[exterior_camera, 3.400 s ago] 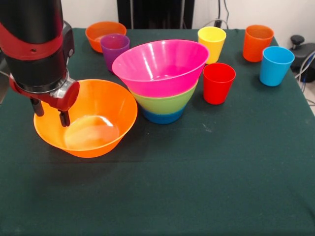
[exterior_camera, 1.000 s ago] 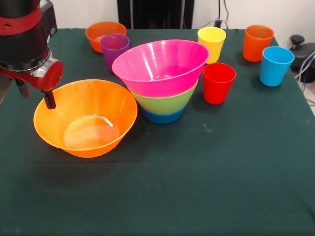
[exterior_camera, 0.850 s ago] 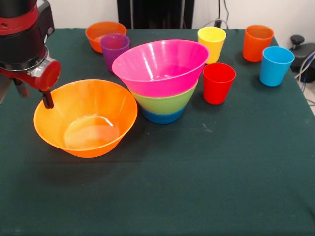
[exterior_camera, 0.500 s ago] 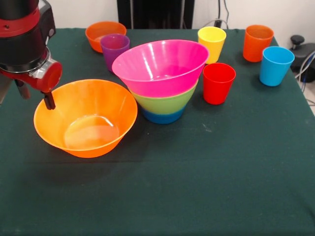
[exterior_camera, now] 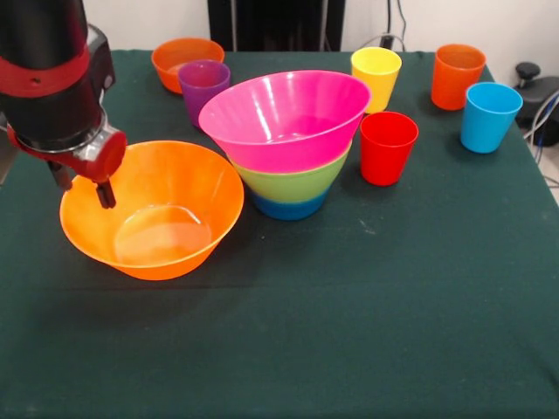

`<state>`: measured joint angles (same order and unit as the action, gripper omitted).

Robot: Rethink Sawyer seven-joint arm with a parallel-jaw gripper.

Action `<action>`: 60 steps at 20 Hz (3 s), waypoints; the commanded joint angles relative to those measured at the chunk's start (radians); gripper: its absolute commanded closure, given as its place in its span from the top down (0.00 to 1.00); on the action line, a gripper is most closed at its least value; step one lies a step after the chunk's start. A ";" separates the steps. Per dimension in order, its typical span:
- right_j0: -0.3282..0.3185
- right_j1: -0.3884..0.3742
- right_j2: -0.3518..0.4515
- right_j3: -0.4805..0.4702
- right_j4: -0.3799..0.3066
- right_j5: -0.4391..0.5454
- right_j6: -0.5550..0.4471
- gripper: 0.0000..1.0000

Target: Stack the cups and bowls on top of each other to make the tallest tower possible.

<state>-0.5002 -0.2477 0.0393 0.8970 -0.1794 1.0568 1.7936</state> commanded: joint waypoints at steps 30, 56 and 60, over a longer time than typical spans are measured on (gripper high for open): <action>-0.049 -0.085 0.152 0.195 -0.080 -0.005 -0.231 1.00; -0.137 -0.174 0.172 0.419 -0.121 -0.158 -0.222 1.00; -0.157 -0.173 0.184 0.439 -0.136 -0.185 -0.229 1.00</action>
<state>-0.6380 -0.4509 0.1359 1.2435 -0.2136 0.9603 1.7936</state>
